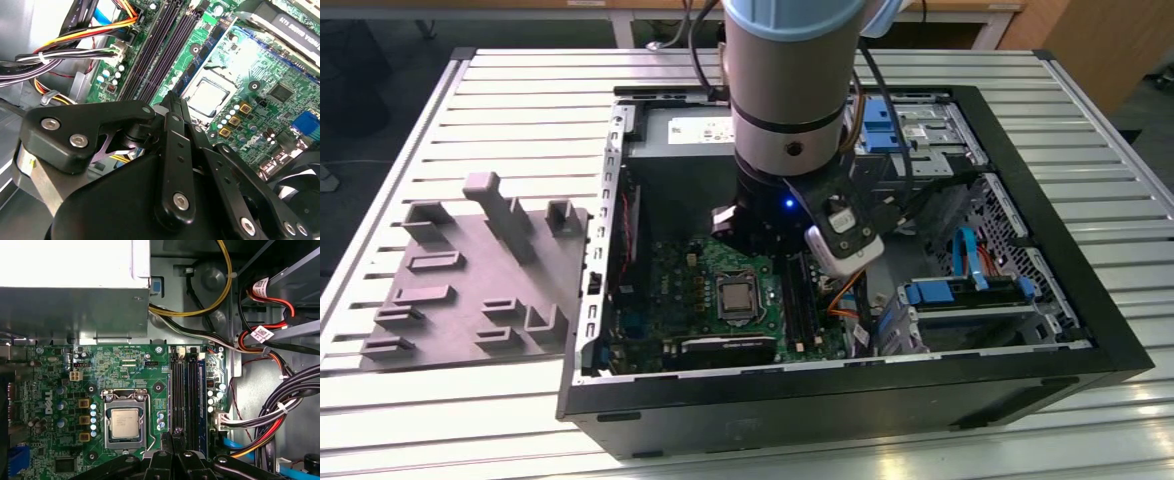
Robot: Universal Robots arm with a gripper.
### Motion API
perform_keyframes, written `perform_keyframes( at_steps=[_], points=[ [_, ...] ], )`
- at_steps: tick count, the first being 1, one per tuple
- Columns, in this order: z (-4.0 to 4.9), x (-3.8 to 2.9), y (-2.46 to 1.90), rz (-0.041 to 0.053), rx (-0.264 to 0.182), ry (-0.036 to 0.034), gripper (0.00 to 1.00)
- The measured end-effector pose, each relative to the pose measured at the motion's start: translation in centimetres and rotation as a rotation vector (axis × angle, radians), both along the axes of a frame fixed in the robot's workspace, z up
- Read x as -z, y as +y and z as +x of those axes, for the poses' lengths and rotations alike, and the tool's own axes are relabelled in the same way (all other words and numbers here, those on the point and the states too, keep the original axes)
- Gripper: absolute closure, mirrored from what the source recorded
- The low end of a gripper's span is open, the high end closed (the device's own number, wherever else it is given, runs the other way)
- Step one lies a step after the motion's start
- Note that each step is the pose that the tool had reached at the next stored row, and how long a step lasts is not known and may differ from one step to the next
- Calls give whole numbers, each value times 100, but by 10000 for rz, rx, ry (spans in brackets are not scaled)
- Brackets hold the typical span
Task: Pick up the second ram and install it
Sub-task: 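Insert the second ram into the second slot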
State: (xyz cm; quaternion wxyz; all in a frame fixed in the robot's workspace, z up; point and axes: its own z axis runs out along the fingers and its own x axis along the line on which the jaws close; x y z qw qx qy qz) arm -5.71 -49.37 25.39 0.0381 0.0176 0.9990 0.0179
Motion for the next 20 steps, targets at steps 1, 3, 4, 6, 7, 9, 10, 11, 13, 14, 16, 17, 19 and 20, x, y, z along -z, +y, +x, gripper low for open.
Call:
perform_keyframes(
  at_steps=[1,3,4,6,7,9,10,11,13,14,16,17,19,20],
  points=[
    [0,4,0,1,0,-1,89],
    [0,11,0,0,1,0,89],
    [0,14,0,0,0,0,89],
    [0,21,0,0,1,0,89],
    [0,24,0,0,1,0,89],
    [1,33,0,2,0,-1,89],
    [1,36,0,1,0,-1,89],
    [1,40,0,0,0,0,89],
    [1,48,0,1,0,0,89],
    [1,52,0,1,0,-1,89],
    [2,60,0,1,1,-1,89],
    [2,64,0,0,0,0,89],
    [6,72,0,2,-1,-1,89],
    [8,76,0,4,-1,-1,89]
  ],
)
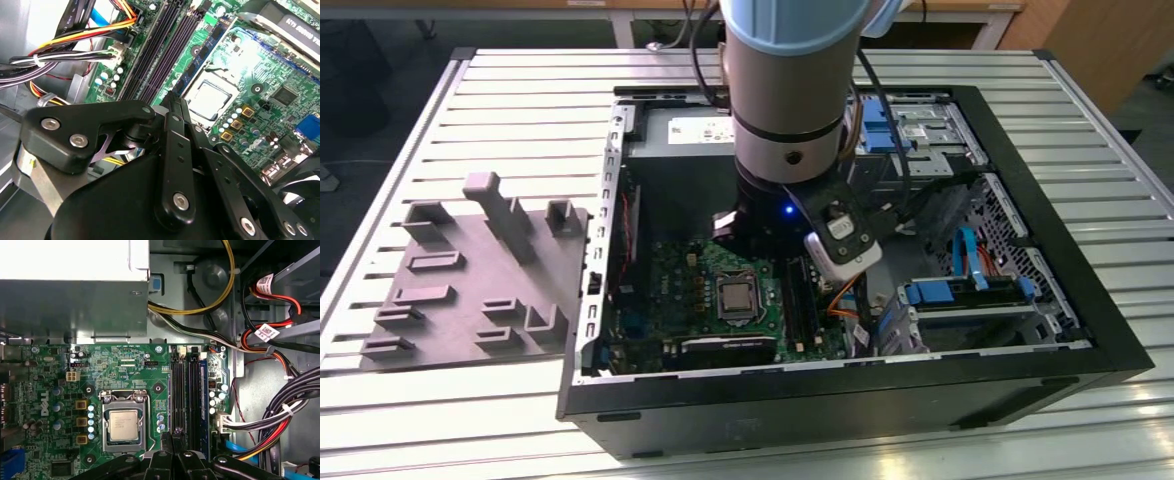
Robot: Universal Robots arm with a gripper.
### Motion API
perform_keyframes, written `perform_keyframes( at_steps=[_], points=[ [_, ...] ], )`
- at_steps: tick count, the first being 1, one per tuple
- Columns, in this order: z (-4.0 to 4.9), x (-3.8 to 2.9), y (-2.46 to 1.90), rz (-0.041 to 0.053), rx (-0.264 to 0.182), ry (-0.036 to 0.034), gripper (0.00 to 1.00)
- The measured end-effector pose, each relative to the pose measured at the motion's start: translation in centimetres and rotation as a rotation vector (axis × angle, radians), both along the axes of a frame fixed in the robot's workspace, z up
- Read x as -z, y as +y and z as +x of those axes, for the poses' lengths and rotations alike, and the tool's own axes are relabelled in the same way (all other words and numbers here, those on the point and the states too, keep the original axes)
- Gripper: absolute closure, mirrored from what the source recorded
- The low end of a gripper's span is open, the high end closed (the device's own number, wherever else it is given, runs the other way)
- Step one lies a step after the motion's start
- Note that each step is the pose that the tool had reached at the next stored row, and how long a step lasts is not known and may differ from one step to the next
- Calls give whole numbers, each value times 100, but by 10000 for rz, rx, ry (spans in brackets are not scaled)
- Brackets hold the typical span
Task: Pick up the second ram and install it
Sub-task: 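Insert the second ram into the second slot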
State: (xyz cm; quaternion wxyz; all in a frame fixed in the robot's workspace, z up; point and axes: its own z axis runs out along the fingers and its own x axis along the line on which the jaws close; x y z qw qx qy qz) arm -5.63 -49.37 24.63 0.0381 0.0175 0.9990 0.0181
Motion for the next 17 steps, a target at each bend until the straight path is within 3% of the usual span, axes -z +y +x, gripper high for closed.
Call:
perform_keyframes(
  at_steps=[17],
  points=[
    [35,31,0,16,1,0,89]
  ],
)
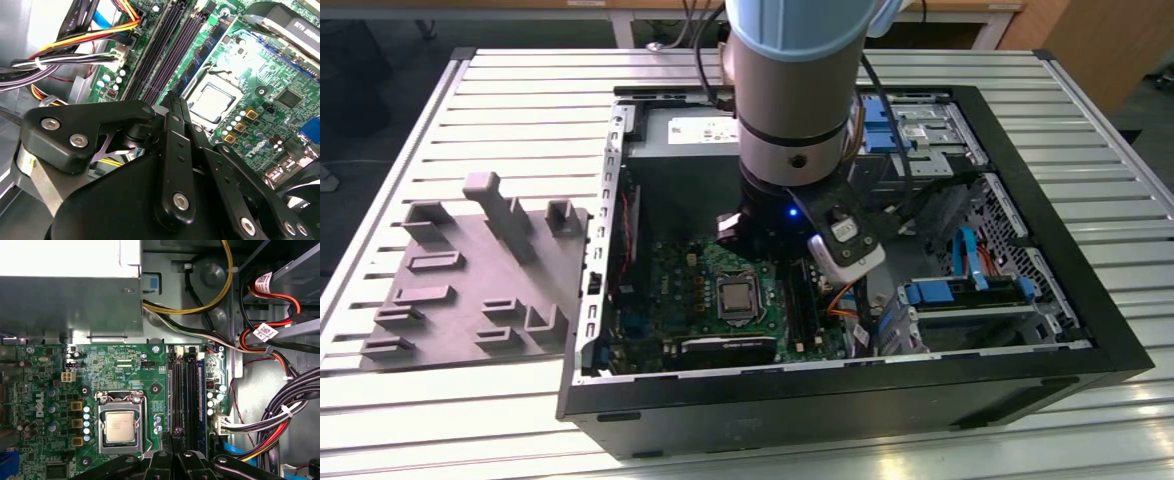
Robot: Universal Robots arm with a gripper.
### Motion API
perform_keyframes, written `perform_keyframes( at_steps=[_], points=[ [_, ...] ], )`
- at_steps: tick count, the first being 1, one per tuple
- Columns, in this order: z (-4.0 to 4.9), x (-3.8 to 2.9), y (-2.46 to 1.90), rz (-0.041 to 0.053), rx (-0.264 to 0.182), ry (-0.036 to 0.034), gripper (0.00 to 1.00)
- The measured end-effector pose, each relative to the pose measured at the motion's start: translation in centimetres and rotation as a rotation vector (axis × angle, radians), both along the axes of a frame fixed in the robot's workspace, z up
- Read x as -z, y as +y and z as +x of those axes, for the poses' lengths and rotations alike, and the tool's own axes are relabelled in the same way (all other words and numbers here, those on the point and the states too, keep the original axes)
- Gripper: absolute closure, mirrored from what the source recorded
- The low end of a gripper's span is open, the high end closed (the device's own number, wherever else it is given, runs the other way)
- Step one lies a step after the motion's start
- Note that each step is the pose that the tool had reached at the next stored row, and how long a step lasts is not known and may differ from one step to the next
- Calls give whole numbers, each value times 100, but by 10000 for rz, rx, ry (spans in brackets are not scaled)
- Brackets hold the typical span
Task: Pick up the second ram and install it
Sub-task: 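Insert the second ram into the second slot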
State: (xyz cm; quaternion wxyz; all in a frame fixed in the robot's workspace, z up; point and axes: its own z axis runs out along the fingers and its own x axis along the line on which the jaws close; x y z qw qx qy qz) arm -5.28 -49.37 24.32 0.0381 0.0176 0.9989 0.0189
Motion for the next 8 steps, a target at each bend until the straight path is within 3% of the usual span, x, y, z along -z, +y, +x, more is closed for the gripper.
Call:
perform_keyframes(
  at_steps=[8],
  points=[
    [33,4,0,29,0,0,89]
  ],
)
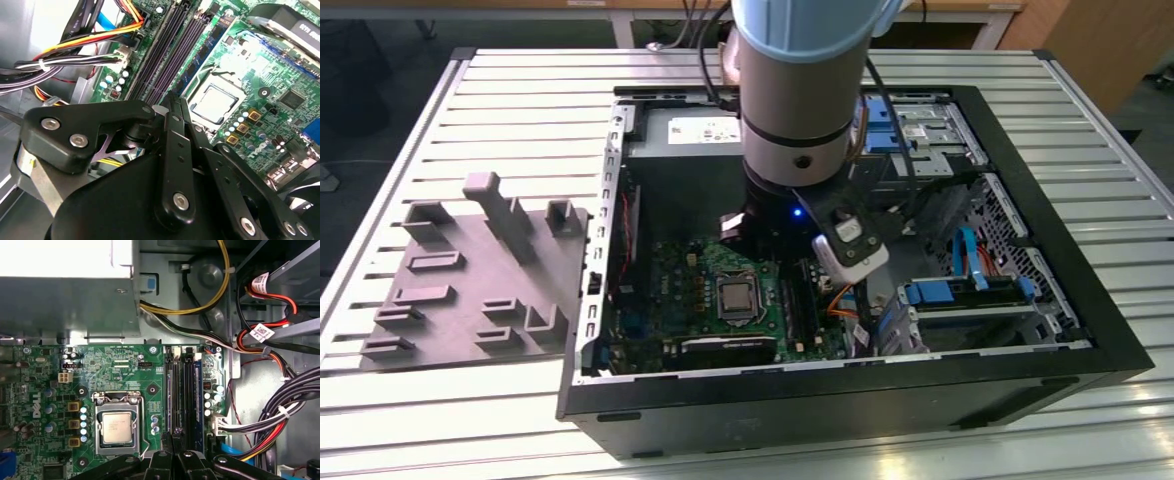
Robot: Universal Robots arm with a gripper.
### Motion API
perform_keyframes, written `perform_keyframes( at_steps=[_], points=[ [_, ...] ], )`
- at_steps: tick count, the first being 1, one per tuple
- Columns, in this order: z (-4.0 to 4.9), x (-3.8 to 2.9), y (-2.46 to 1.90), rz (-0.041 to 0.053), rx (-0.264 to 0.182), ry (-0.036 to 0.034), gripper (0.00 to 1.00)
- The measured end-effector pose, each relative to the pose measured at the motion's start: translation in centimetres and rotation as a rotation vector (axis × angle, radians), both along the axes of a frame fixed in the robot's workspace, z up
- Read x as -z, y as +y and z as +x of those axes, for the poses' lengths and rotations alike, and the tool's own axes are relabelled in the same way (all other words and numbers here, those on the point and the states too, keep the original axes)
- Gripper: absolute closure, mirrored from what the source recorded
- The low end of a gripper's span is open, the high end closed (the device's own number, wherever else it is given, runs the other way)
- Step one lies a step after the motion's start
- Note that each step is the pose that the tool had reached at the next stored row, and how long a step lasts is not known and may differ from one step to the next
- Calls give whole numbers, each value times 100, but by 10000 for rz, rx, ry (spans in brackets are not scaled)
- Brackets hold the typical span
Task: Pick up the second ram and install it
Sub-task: 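Insert the second ram into the second slot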
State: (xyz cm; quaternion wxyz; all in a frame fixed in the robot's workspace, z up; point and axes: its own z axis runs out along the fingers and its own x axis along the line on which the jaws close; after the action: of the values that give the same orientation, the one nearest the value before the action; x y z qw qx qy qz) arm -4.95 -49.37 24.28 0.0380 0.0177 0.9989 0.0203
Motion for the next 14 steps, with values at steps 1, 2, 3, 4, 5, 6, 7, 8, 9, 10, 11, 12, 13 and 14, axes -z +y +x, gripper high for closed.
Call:
perform_keyframes(
  at_steps=[1,2,3,4,5,6,7,8,9,10,11,12,13,14],
  points=[
    [6,1,0,4,0,0,89],
    [12,1,0,8,0,0,89],
    [18,2,0,12,0,0,89],
    [23,3,0,18,0,0,89],
    [28,3,0,26,1,0,89],
    [33,4,1,36,1,-1,89],
    [37,5,1,47,1,-1,89],
    [41,5,0,58,1,-1,89],
    [43,4,0,66,1,0,89],
    [46,5,0,75,1,0,89],
    [48,5,0,86,1,0,89],
    [50,5,0,98,1,-1,89],
    [52,6,0,112,1,0,89],
    [55,6,0,127,1,0,89]
  ],
)
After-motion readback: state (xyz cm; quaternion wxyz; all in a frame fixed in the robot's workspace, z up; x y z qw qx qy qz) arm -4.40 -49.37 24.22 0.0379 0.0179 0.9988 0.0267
